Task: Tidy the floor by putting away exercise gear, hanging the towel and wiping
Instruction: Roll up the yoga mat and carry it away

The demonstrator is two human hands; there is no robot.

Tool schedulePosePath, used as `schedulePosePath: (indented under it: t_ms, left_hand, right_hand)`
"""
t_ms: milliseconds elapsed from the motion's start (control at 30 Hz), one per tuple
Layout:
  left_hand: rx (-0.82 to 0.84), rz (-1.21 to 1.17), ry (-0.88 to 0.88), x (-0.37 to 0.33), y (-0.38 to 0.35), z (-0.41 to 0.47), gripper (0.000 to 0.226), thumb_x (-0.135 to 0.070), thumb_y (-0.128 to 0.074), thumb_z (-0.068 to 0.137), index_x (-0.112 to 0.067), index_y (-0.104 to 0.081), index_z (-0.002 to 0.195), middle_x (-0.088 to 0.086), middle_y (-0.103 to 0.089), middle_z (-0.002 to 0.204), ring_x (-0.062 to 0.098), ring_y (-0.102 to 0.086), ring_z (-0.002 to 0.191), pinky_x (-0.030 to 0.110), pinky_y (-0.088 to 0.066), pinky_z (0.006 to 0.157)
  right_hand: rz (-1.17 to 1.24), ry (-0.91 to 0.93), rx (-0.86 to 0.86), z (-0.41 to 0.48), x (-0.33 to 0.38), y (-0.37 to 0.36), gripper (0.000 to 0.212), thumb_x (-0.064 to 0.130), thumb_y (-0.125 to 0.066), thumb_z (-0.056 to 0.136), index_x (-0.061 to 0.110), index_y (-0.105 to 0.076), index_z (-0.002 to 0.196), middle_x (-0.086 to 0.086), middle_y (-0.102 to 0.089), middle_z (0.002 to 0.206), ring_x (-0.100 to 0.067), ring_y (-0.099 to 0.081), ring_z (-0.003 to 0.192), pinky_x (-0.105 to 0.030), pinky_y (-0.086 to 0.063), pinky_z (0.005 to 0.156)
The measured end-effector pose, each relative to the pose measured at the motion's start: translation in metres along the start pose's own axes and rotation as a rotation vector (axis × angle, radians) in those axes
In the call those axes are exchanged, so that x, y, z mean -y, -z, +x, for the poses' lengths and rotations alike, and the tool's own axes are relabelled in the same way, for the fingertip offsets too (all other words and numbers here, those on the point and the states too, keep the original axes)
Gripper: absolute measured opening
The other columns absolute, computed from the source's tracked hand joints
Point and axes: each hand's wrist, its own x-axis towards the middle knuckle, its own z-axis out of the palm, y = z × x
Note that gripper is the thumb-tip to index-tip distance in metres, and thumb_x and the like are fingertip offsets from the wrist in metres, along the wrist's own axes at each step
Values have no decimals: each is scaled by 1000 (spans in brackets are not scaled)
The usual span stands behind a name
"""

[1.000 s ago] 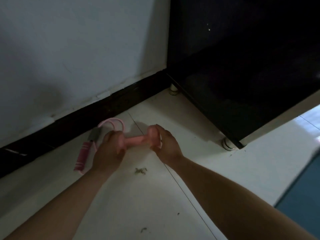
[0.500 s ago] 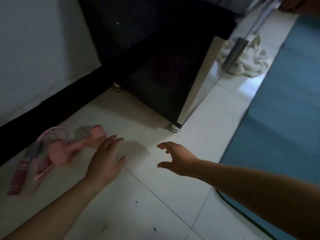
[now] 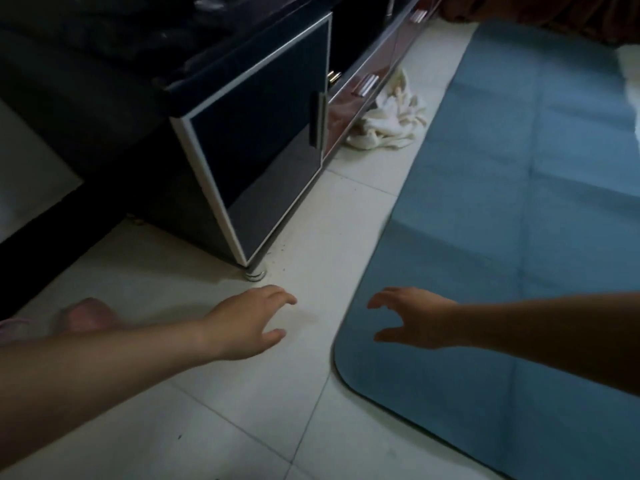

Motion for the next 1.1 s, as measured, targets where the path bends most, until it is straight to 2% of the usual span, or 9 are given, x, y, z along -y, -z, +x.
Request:
schedulePosePath:
  t_ms: [167, 333, 500, 600, 700, 833, 1000, 1100]
  left_hand:
    - [36, 90, 5, -58, 8, 66, 47, -41, -51, 89, -29, -39, 133, -10, -40, 138, 13, -42, 125, 35, -39, 102]
    - [70, 100, 129, -114, -10, 132, 48, -37, -52, 91, -25, -38, 135, -5, -39, 142, 17, -44, 125, 35, -40, 101]
    - [203, 334, 28, -148, 7, 188, 50, -39, -50, 91, -26, -36, 137, -4, -39, 142, 19, -42, 126, 38, -42, 99]
    - [168, 429, -11, -149, 41, 222, 49, -39, -50, 90, -26, -38, 135, -1, -42, 140, 21, -45, 123, 36, -41, 98]
    - [124, 383, 30, -144, 58, 245, 48, -38, -53, 90, -24, -41, 134, 2, -46, 136, 22, -48, 120, 34, -40, 99]
    - [170, 309, 32, -135, 45, 257, 48, -37, -54, 89, -23, -42, 134, 3, -46, 137, 21, -48, 120, 32, -38, 100]
    - [202, 61, 57, -134, -9, 274, 53, -33, -58, 89, -14, -41, 136, 8, -45, 140, 21, -44, 127, 27, -33, 103]
    - [194, -27, 106, -127, -38, 289, 57, -31, -60, 87, -11, -40, 137, 11, -40, 142, 24, -41, 130, 29, -30, 106]
  right_hand:
    - [133, -53, -115, 1, -77, 1, 58, 43, -63, 84, 19, -45, 133, -3, -46, 136, -20, -44, 125, -26, -34, 101]
    - [299, -105, -265, 10, -146, -14, 56, 37, -65, 85, 14, -46, 132, -7, -45, 137, -23, -43, 126, -28, -32, 103]
    - [330, -165, -336, 12, -194, -28, 59, 38, -64, 84, 15, -43, 134, -6, -39, 139, -29, -41, 126, -40, -39, 103]
    - [342, -245, -413, 12, -211, -29, 61, 39, -63, 85, 15, -40, 136, -5, -35, 142, -28, -36, 128, -42, -37, 104]
    - [380, -341, -454, 15, -224, -30, 63, 39, -63, 85, 13, -38, 137, -6, -33, 144, -29, -34, 130, -42, -36, 105]
    - [309, -381, -435, 5, -237, -28, 64, 41, -64, 84, 14, -39, 137, -7, -33, 144, -30, -37, 128, -43, -38, 103]
    - [263, -513, -338, -25, -243, -47, 68, 44, -63, 84, 18, -35, 139, -4, -26, 148, -27, -31, 132, -43, -36, 104]
    - [257, -564, -238, -41, -243, -58, 71, 44, -63, 84, 18, -31, 141, -4, -21, 149, -27, -28, 135, -44, -35, 106]
